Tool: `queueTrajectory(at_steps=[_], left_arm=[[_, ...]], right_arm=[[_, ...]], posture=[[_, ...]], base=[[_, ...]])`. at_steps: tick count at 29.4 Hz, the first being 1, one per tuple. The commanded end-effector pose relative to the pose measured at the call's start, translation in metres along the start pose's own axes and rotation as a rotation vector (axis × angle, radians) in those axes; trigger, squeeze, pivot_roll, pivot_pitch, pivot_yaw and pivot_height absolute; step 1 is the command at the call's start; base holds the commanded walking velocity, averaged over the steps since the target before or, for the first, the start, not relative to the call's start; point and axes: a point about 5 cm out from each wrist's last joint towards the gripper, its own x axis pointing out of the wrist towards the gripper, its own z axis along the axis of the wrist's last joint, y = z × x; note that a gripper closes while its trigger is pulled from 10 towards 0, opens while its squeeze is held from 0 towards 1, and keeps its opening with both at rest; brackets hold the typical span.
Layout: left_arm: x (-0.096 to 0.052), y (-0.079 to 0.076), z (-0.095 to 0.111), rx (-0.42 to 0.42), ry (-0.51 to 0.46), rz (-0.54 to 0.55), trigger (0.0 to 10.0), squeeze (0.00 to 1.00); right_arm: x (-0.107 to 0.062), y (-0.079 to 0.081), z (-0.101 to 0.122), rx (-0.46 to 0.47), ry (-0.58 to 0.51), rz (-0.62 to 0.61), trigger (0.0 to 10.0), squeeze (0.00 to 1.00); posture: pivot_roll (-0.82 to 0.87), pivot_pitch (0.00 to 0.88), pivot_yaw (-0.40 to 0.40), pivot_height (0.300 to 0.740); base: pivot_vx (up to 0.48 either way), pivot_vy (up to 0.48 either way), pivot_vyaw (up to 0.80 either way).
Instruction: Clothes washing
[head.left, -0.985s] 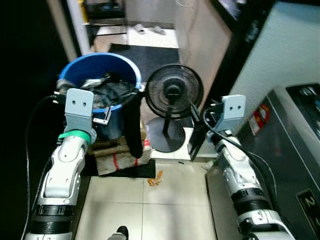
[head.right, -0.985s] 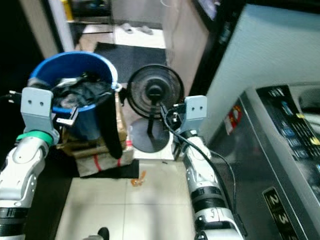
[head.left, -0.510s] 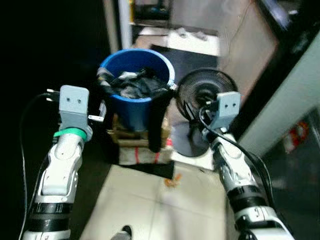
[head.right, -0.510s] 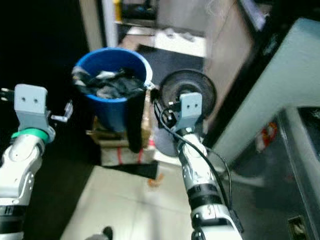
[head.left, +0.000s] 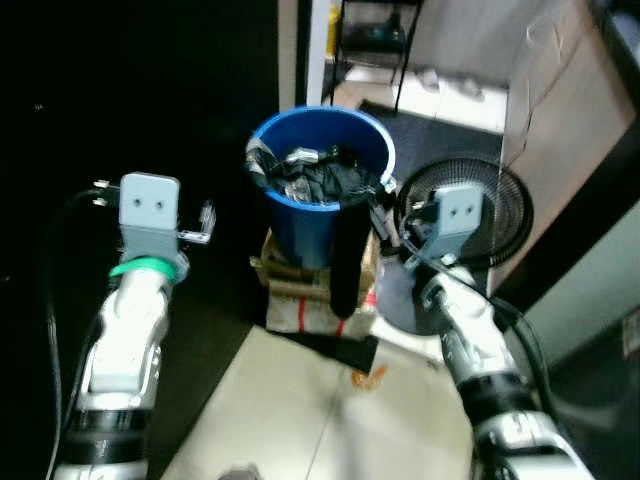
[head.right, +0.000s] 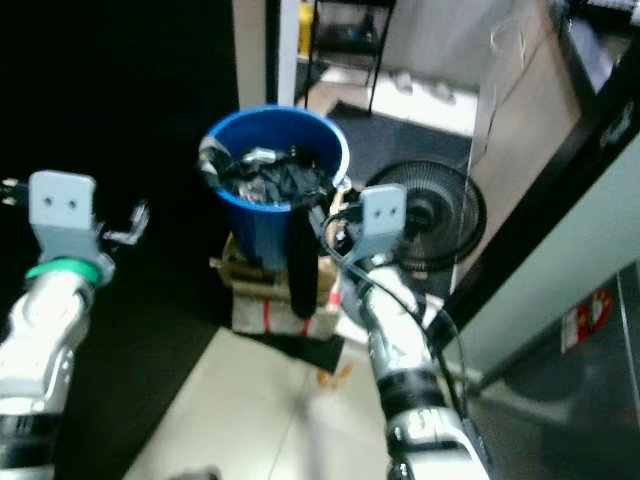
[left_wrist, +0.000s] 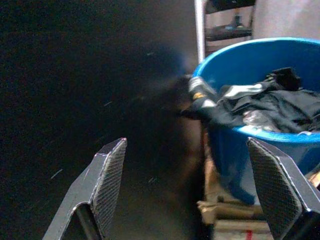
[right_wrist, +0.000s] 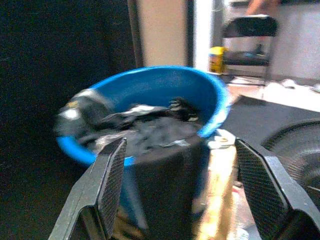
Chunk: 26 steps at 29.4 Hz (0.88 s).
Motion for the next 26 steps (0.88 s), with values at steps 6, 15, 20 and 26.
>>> queueTrajectory(at_steps=[6,15,20,26], left_arm=[[-0.0007,0.0034,-0.0043,0.007,0.014,0.006,10.0,0.0],[-0.0007,0.003,-0.0048,0.01,0.014,0.005,10.0,0.0],[-0.0006,0.0025,-0.0042,0.013,0.011,0.003,10.0,0.0],[-0.0003,0.0031,-0.0041,0.017,0.01,0.006,10.0,0.0]], right_arm=[[-0.0004,0.0015,-0.0033,0.023,0.012,-0.006,10.0,0.0],[-0.0003,0.0002,-0.0024,0.013,0.008,-0.013,10.0,0.0],[0.0002,0.0012,-0.0016,0.01,0.004,-0.008,10.0,0.0],[0.0009,0.0026,-0.0012,0.013,0.002,0.001,10.0,0.0]], posture=[[0.06,0.0,-0.022,0.74],[0.06,0.0,-0.021,0.74],[0.06,0.0,-0.02,0.74],[0.07,0.0,-0.021,0.74]], base=[[0.437,0.0,-0.66],[0.434,0.0,-0.36],[0.431,0.0,0.0],[0.431,0.0,0.66]])
